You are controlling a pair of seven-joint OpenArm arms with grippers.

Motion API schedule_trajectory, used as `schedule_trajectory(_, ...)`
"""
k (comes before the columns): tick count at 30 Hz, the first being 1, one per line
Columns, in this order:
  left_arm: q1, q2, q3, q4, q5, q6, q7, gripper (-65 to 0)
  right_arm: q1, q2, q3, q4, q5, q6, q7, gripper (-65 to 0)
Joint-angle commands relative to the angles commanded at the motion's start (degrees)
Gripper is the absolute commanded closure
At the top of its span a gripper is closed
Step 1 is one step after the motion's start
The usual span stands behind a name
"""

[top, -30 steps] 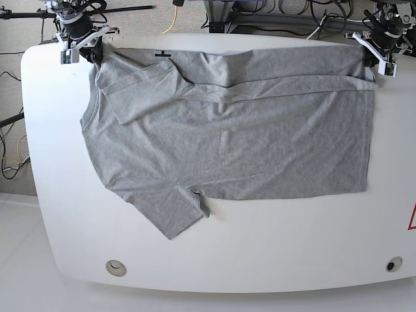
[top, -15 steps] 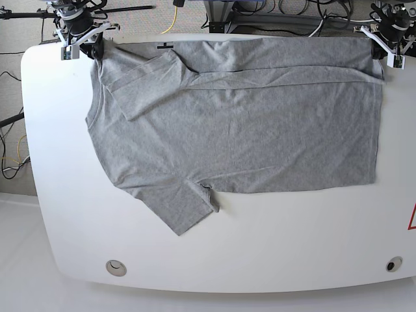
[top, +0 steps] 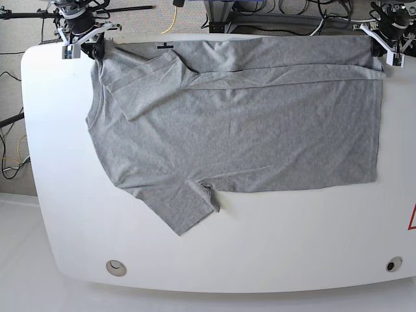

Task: Fold the T-shirt properly
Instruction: 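Hold the folded edge still with both grippers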

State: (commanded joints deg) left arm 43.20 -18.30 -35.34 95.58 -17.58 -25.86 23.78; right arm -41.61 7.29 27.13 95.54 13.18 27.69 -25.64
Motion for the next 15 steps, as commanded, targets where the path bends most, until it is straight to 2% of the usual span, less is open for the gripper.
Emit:
schedule_trajectory(6,-0.9,0.0,-0.1,0.0,-0.2,-0.2,0.4,0.0,0.1,0.2,1.2,1.1,0.9,0.19,0.7,0.0)
schedule_trajectory(10,-1.1,-0.1,-0.4,0.3,-0.3,-0.2,1.1,0.0,0.1,0.3,1.6,2.0,1.6,0.19,1.3,-2.5)
schedule_trajectory(12,-1.1,-0.2,-0.5,0.6,-0.4,-0.2,1.5,-4.5,0.1,0.4,2.0,2.9,1.8,0.2,1.5,-6.8)
schedule_trajectory(15,-0.9,-0.2,-0.3,0.7,-0.1,-0.2,1.4,-13.9,0.4,0.4,2.3,4.1,2.4,-0.02,1.9,-17.9)
